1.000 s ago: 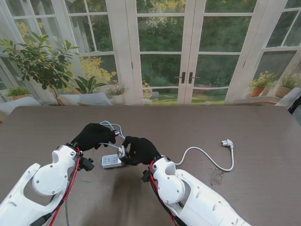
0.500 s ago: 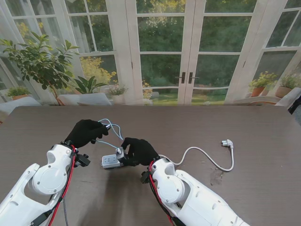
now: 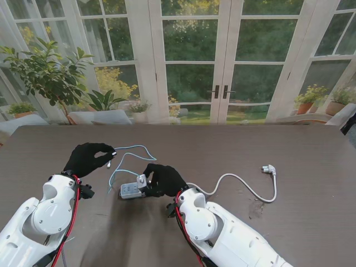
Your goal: Set up the charging station
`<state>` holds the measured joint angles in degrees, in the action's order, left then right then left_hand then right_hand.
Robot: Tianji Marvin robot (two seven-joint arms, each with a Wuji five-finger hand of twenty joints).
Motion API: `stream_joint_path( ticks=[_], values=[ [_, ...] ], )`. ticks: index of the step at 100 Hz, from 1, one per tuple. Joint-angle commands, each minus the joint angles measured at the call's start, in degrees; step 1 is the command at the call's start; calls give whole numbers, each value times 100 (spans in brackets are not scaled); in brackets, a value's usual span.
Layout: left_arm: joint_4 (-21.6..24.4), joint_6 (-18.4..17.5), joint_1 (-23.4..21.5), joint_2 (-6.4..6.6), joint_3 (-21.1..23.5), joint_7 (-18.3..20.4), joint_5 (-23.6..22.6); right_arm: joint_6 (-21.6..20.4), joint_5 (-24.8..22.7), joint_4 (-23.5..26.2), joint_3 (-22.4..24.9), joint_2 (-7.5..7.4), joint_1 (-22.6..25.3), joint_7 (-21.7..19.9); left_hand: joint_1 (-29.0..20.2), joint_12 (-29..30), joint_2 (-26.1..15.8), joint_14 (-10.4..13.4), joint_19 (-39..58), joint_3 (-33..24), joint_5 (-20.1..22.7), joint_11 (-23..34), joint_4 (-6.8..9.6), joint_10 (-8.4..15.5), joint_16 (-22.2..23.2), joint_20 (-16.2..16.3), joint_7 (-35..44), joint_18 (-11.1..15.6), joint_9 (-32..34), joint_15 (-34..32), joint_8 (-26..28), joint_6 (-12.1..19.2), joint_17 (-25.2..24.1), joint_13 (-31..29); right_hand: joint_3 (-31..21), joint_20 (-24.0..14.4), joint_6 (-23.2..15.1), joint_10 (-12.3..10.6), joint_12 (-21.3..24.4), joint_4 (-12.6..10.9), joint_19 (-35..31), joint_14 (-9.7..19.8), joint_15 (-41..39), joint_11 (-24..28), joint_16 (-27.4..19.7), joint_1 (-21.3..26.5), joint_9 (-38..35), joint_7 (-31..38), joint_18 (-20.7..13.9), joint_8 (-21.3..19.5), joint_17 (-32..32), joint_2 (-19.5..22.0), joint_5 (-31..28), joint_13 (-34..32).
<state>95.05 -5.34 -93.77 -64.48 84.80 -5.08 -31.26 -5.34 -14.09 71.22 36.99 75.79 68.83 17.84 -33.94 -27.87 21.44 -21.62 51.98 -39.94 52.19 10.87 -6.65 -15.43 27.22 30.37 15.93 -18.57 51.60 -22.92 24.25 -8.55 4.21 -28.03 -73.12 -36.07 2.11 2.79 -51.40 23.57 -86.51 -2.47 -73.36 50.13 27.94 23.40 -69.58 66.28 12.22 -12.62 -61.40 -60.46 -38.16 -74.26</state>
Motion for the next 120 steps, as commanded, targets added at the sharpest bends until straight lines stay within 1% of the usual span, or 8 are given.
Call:
stream_joint_path(
  ticks=[1,15,24,32,40,55,87,120],
  values=[
    [139,66,-142,3,114,99,52,-24,28,0,-15,48,15,-56,101,150,123,128,-247,-73,-177,-113,-11,77,-149,-150,-122,192,-192,205,-99,107,-179,193,-1291,-97,-1158,98,-93,-365,-168,233,-157,-12,1729,714,-233,1399,-309,-875,-179,820,-1112,-115],
    [312,-62,-390,-5,282,-8,-60,37,66,-25,-18,77,-7,-33,41,-47,527,-21,14,-423,-27,176,-34,96,91,154,201,-144,-54,-99,56,228,-35,-32,-1284,-102,-1154,105,-85,-364,-175,215,-161,-13,1732,724,-234,1399,-294,-870,-179,820,-1106,-115],
    [381,-350,-564,-3,348,-176,-310,98,122,-49,-22,106,-38,-21,-704,-953,1414,-85,983,-299,256,857,-559,107,857,872,1243,-303,373,-1060,549,493,339,-620,-1279,-106,-1134,125,-81,-361,-180,207,-167,-13,1734,727,-233,1400,-278,-866,-181,813,-1105,-115],
    [430,-626,-712,-9,375,-390,-536,150,147,-76,-36,130,-77,-13,-1145,-1654,2001,-144,1738,-453,408,1438,-622,228,1355,1295,2292,-277,739,-1824,257,627,665,-1047,-1273,-106,-1127,118,-74,-360,-179,187,-168,-13,1735,729,-237,1401,-271,-862,-180,828,-1104,-113],
    [523,-785,-865,-24,394,-578,-669,197,192,-124,-54,167,-124,3,-1320,-3250,2295,-198,2309,-747,592,1670,-684,336,1691,1564,2644,-201,1094,-2426,151,761,937,-1331,-1265,-107,-1121,126,-71,-358,-181,192,-170,-13,1736,727,-234,1399,-267,-859,-181,828,-1099,-114],
    [780,-936,-1155,-30,495,-582,-677,266,274,-192,-83,226,-196,25,-1529,-3842,2440,-228,2596,-879,911,1753,-696,423,2000,1825,3023,-172,1430,-2983,36,924,1186,-1531,-1256,-109,-1099,136,-65,-359,-184,187,-170,-8,1737,736,-220,1401,-260,-850,-181,841,-1095,-111],
    [935,-1250,-1490,-4,551,-402,-594,369,332,-315,-142,338,-326,136,-1493,-3453,2674,171,3469,-942,1206,1468,-744,526,2576,2709,3279,184,1954,-4231,-706,1106,2052,-2075,-1246,-110,-1092,150,-50,-358,-186,171,-180,5,1741,735,-216,1406,-233,-835,-181,848,-1088,-111],
    [573,-1276,-1355,85,305,91,-376,545,309,-254,-115,371,-376,234,-1238,-1147,2683,213,3402,-793,920,386,-736,655,2194,2702,2837,78,1858,-3571,-1181,916,2078,-2103,-1242,-104,-1075,170,-34,-359,-174,144,-181,19,1740,742,-201,1421,-195,-817,-176,848,-1078,-110]
  ],
)
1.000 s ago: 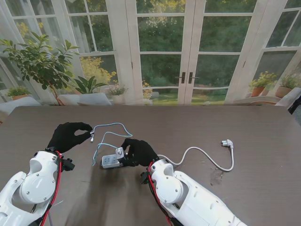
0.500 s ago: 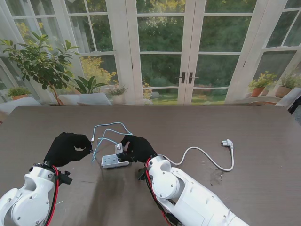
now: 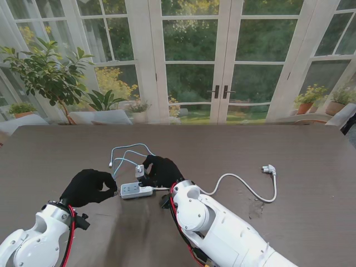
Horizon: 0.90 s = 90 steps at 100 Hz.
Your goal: Set up the charging station
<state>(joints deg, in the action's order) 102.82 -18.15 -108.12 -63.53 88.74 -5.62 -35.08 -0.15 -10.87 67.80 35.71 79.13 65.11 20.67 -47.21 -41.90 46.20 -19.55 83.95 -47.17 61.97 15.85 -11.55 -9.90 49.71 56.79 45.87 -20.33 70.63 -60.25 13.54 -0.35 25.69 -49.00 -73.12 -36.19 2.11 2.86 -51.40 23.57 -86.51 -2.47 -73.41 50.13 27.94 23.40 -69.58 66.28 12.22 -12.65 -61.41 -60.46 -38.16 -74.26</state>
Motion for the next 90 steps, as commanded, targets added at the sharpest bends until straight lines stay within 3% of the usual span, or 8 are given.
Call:
stream_joint_path(
  ticks=[1,13,17,19,22,33,56,90],
  values=[
    [-227,9,96,-8,-103,148,0,30,-15,91,15,36,-4,-48,95,394,206,-4,192,-64,-75,-54,-244,99,-60,64,-221,251,-99,207,-87,91,-81,10,-1241,-92,-1075,155,-33,-359,-175,166,-176,20,1740,739,-200,1421,-194,-814,-175,854,-1078,-112],
    [-515,63,312,18,-253,208,-47,66,-28,133,33,34,-6,-27,354,1550,113,-52,92,-357,-320,-167,-261,83,-261,108,-1665,246,-633,791,166,-65,-208,291,-1236,-92,-1070,156,-29,-361,-175,135,-177,25,1740,743,-197,1422,-195,-811,-174,857,-1073,-110],
    [-620,87,390,29,-296,214,-105,75,-31,145,39,34,-6,-20,570,1631,2,-80,12,-609,-350,-232,-131,73,-374,98,-2300,243,-812,1055,265,-138,-302,430,-1232,-90,-1067,157,-27,-360,-171,142,-174,27,1739,741,-196,1423,-192,-812,-173,860,-1067,-110],
    [-671,101,427,33,-318,208,-145,77,-33,149,41,34,-5,-15,750,1658,-105,-95,-27,-822,-424,-268,132,64,-412,95,-2616,244,-930,1154,236,-218,-354,507,-1229,-89,-1062,157,-25,-361,-169,146,-175,29,1738,742,-195,1425,-190,-812,-173,862,-1065,-111],
    [-756,125,488,39,-351,184,-227,78,-34,154,43,34,-6,-10,865,1676,-163,-80,-64,-909,-575,-299,271,58,-436,87,-2889,265,-1058,1223,190,-287,-397,571,-1231,-87,-1061,157,-23,-363,-165,156,-171,30,1737,743,-195,1427,-184,-811,-170,860,-1070,-112],
    [-1023,194,694,65,-453,189,-370,65,-39,137,38,41,-19,1,928,1713,-199,-109,-295,-869,-1298,-381,298,48,-491,27,-3625,296,-1457,1473,-146,-475,-687,898,-1223,-86,-1063,157,-21,-364,-164,138,-176,37,1738,737,-183,1429,-181,-811,-171,875,-1059,-110],
    [-1542,191,1101,133,-662,322,-584,51,-23,122,40,38,-22,-19,1076,2090,-300,13,-715,-766,-1730,-778,287,174,-669,-206,-3759,463,-2615,1942,-430,-431,-1286,1635,-1217,-80,-1049,164,-15,-362,-153,132,-167,43,1733,737,-174,1433,-162,-809,-167,879,-1049,-110],
    [-2119,213,1611,194,-1061,424,-745,2,7,44,26,56,-38,-19,1035,2089,-334,139,-861,-785,-2424,-647,303,170,-715,-343,-4028,560,-2838,2040,-595,-191,-1544,1838,-1217,-80,-1045,172,9,-359,-156,105,-179,62,1736,745,-168,1438,-141,-802,-167,873,-1052,-107]
  ],
)
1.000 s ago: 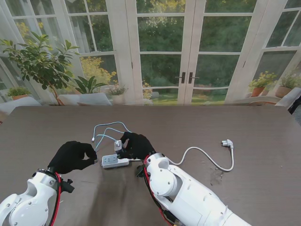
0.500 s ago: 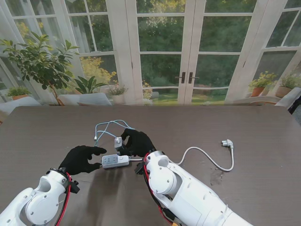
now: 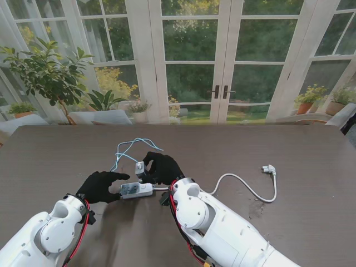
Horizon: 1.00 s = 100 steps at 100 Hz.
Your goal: Set up the charging station
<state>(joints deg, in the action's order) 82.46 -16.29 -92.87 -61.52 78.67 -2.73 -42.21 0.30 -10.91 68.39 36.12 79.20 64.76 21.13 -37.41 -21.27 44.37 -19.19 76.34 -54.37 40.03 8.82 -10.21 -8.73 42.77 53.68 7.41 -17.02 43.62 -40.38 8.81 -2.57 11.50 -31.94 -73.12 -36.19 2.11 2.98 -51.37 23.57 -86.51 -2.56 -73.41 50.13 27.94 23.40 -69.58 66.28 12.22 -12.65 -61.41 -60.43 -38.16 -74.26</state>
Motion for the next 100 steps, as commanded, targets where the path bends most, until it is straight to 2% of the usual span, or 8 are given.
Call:
stream_joint_path(
  ticks=[1,23,37,55,69,76,91,100],
  values=[
    [-94,35,98,-3,-64,142,-43,-46,12,-21,-17,52,-4,-63,69,24,-159,110,-104,-58,-261,54,168,55,-21,-34,-203,234,-151,55,-137,14,-136,143,-1217,-80,-1045,159,6,-358,-156,115,-179,63,1736,745,-168,1438,-141,-802,-167,870,-1051,-110],
    [-369,149,373,38,-288,245,-172,-149,45,-188,-83,118,-51,-16,142,-81,-215,122,-74,-27,-259,146,170,-29,1,-42,-343,230,-120,-10,-282,-583,-109,120,-1220,-74,-1040,169,19,-354,-138,65,-161,62,1729,741,-166,1435,-76,-778,-156,867,-1055,-106],
    [-514,137,503,47,-414,302,-132,-226,94,-336,-142,187,-97,24,149,-152,-226,111,-57,-29,25,186,166,-58,13,-39,-221,221,-60,-46,-257,-660,-84,104,-1210,-58,-1037,167,23,-348,-108,36,-136,61,1716,734,-158,1443,-43,-766,-148,872,-1040,-103],
    [-708,103,646,65,-551,341,-149,-307,128,-447,-191,241,-121,57,199,-177,-284,93,-58,5,-78,160,156,-68,25,-36,-270,223,-74,-75,-284,-598,-104,107,-1220,-46,-1047,163,24,-350,-86,37,-134,63,1715,734,-149,1453,-38,-761,-143,874,-1041,-105],
    [-855,68,753,65,-649,290,-166,-327,140,-456,-199,248,-121,61,284,-224,-430,52,-51,98,-410,183,153,-90,49,-19,-509,233,-85,-110,-404,-235,-129,121,-1221,-45,-1054,162,31,-349,-88,55,-140,68,1717,729,-145,1455,-34,-751,-145,877,-1043,-105],
    [-928,67,807,66,-708,233,-218,-333,146,-462,-197,253,-123,68,285,-266,-454,33,-35,120,-460,219,160,-95,61,-7,-556,225,-63,-133,-433,-201,-103,97,-1222,-44,-1045,165,36,-349,-91,20,-144,76,1718,734,-148,1459,-32,-746,-145,871,-1042,-104],
    [-1129,28,931,50,-854,123,-184,-336,164,-462,-190,249,-118,55,215,-318,-455,-9,-11,96,-228,258,179,-132,65,2,-461,167,40,-160,-413,4,-11,6,-1215,-42,-1042,172,49,-348,-94,8,-147,82,1719,735,-145,1463,-23,-738,-146,876,-1040,-102],
    [-1240,0,997,48,-946,41,-218,-340,172,-468,-186,247,-117,47,162,-392,-418,-2,24,15,39,297,180,-174,41,-7,73,112,218,-180,-118,99,109,-128,-1218,-41,-1036,175,53,-349,-92,10,-149,83,1719,737,-145,1463,-24,-736,-144,878,-1037,-103]
  ],
)
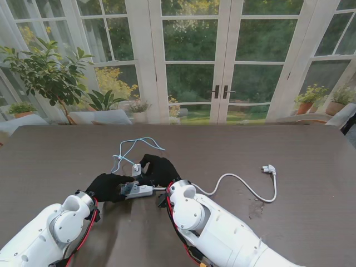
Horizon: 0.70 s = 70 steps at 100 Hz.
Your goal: Set up the charging station
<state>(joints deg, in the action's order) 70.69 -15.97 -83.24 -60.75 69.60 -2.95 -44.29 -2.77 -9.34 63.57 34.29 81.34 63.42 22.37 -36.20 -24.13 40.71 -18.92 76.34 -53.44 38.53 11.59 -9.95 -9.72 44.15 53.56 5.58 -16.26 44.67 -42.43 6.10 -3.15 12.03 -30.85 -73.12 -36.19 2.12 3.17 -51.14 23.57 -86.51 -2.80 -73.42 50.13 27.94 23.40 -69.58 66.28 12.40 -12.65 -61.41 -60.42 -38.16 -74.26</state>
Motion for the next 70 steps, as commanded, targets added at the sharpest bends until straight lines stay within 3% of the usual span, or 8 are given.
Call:
stream_joint_path(
  ticks=[1,23,34,41,70],
  values=[
    [-75,-34,41,-30,-49,51,-13,-32,16,14,-3,32,17,-78,30,-109,-45,-34,28,-84,233,26,154,-84,-98,4,288,32,135,21,170,166,69,-251,-1215,-41,-1037,156,30,-347,-93,32,-148,82,1719,734,-145,1463,-43,-736,-144,876,-1036,-102],
    [-233,-53,116,-57,-184,-144,-13,-85,29,-53,-35,59,11,-70,-143,-157,-31,-66,113,-234,1181,69,168,-170,-171,-60,1127,-118,471,22,942,309,305,-521,-1214,-29,-1044,151,34,-344,-68,18,-119,82,1704,737,-131,1470,-17,-730,-132,886,-1029,-99],
    [-255,-62,133,-56,-217,-142,-11,-152,30,-157,-85,104,-15,-45,-167,-171,-114,-58,126,-237,1302,80,175,-143,-196,-89,1369,-118,511,41,1293,313,326,-550,-1205,-2,-1069,131,35,-339,-5,-26,-42,78,1670,728,-121,1470,22,-725,-108,893,-1019,-93],
    [-275,-74,148,-55,-239,-127,5,-194,32,-232,-122,138,-34,-27,-248,-206,-111,-40,130,-146,1342,112,55,-119,-195,-111,1378,-107,524,35,1510,309,321,-537,-1201,53,-1102,99,69,-337,119,-45,112,47,1602,719,-101,1472,112,-713,-73,898,-1016,-95],
    [-403,-155,224,-49,-357,-43,98,-250,-50,-527,-263,269,-139,76,-331,-271,-126,-7,116,-99,1378,169,-47,-89,-192,-135,1318,-53,513,29,1623,318,289,-498,-1128,301,-1532,-233,472,-340,820,-331,1531,-262,990,558,-63,1436,696,-668,628,959,-967,-58]
  ],
)
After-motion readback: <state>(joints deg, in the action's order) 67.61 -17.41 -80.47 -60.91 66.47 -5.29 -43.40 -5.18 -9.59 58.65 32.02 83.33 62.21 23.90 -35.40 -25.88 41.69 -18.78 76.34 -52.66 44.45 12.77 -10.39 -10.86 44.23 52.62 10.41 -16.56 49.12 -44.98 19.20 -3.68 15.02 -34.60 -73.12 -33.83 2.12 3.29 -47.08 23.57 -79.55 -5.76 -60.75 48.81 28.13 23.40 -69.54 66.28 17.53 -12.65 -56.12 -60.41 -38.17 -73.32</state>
